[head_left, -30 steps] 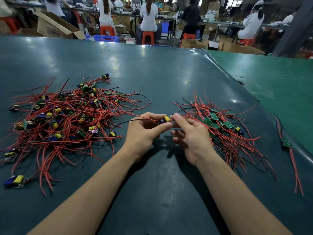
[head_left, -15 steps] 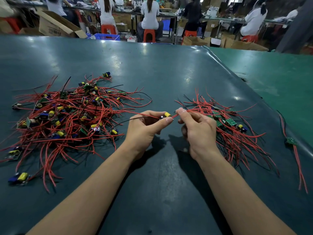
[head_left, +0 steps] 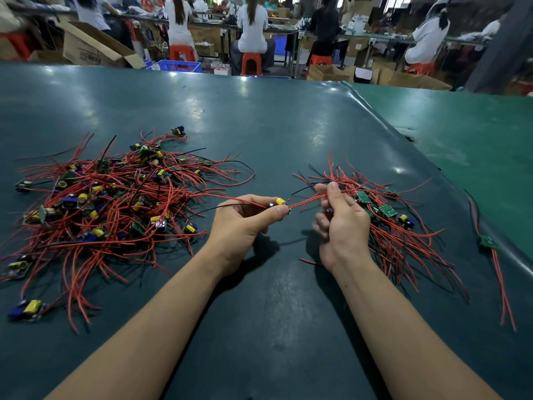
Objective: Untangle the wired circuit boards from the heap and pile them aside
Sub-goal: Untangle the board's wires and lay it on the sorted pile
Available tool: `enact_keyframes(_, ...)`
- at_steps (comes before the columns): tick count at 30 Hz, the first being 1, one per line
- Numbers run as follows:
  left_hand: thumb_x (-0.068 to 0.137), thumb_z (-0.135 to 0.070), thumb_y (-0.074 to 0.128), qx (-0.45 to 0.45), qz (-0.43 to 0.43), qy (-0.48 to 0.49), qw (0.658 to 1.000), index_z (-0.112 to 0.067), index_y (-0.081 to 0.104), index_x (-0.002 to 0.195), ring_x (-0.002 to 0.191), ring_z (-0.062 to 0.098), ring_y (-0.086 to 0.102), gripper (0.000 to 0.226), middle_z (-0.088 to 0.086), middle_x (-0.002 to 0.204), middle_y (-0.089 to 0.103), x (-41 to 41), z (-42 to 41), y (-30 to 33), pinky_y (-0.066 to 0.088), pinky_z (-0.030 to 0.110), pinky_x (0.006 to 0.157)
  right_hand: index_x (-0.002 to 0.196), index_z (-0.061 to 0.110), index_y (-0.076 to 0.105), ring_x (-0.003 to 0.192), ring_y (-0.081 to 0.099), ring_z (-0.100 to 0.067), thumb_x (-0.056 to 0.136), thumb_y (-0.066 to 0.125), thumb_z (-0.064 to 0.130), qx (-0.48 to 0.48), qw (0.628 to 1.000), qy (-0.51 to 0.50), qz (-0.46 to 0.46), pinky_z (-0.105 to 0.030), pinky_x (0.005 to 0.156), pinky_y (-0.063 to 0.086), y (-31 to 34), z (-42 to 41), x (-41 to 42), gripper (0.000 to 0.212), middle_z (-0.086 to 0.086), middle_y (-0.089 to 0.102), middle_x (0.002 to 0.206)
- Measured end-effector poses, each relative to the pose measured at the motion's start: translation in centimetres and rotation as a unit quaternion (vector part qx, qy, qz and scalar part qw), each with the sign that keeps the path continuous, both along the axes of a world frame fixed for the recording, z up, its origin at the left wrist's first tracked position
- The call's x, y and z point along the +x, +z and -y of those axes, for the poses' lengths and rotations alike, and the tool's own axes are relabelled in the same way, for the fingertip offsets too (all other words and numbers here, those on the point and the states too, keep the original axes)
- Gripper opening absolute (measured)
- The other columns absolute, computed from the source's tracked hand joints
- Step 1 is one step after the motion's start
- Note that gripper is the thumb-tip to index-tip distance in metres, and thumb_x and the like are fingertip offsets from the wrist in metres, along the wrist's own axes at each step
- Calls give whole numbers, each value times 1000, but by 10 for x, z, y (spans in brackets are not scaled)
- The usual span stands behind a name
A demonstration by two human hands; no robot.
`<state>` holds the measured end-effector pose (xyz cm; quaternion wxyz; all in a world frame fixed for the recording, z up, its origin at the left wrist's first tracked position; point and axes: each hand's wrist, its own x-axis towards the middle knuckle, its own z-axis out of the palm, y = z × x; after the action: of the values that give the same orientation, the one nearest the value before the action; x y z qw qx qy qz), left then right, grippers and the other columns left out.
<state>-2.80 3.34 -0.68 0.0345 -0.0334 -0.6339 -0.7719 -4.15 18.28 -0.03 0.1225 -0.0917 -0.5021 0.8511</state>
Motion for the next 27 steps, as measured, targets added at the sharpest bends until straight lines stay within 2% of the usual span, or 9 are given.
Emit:
enact_keyframes(4,69,-19,83,4,2,-11,1000,-18,78,77,61,9,60,10,4,73,73,1,1,1,44,20,57,42,19,57,31,25,-8,100,55,31,50,998,-19,11,-14,38,20,-3,3,-4,59,6,33,38)
enact_keyframes(6,66,-23,84,-22,-7,-33,999,-15,78,80,65,8,63,18,4,75,74,3,1,1,45,17,58,37,19,51,30,25,-8,98,57,32,68,997,-33,28,-14,38,21,-3,2,-7,63,7,32,35)
enact_keyframes(12,69,-18,84,-6,9,-16,1000,-16,78,79,62,9,61,11,4,72,72,0,2,1,44,22,59,59,14,69,33,28,-6,99,56,32,-3,1000,-13,-24,-15,37,19,3,-8,-6,45,5,41,47)
enact_keyframes(15,75,-10,81,14,10,-3,1000,-20,78,75,58,10,56,10,4,70,71,-2,2,0,41,25,59,65,10,62,34,28,-6,101,52,32,-52,998,7,-17,-14,36,19,9,-10,-5,43,6,41,47)
enact_keyframes(20,70,-14,85,6,-2,-14,1000,-23,79,78,65,8,63,13,1,73,73,0,1,1,45,19,57,46,18,41,31,20,-8,102,47,31,-102,994,46,16,-13,33,16,8,-7,-4,58,5,27,42)
enact_keyframes(22,64,-17,86,38,1,1,999,-22,79,77,62,9,59,15,1,71,71,-1,1,2,44,22,58,57,16,55,34,25,-7,98,49,44,-102,992,69,8,-14,33,19,9,-8,-4,50,5,34,48)
enact_keyframes(24,61,-23,84,88,6,25,996,-21,79,77,58,10,54,17,1,71,70,-4,3,2,40,25,59,90,13,67,39,34,-5,83,54,56,-40,992,118,10,-15,34,23,10,-7,1,46,6,47,59)
enact_keyframes(25,60,-26,83,98,3,33,995,-21,79,77,58,11,52,19,1,71,70,-4,3,2,40,25,59,101,12,67,41,38,-4,76,59,54,4,989,146,19,-16,34,25,8,-4,3,49,7,52,63)
enact_keyframes(27,57,-30,85,72,-13,32,997,-22,79,80,60,12,52,26,0,74,71,-4,4,0,42,23,58,104,9,69,44,42,-5,80,67,37,75,978,191,24,-16,34,28,3,4,8,37,7,58,66)
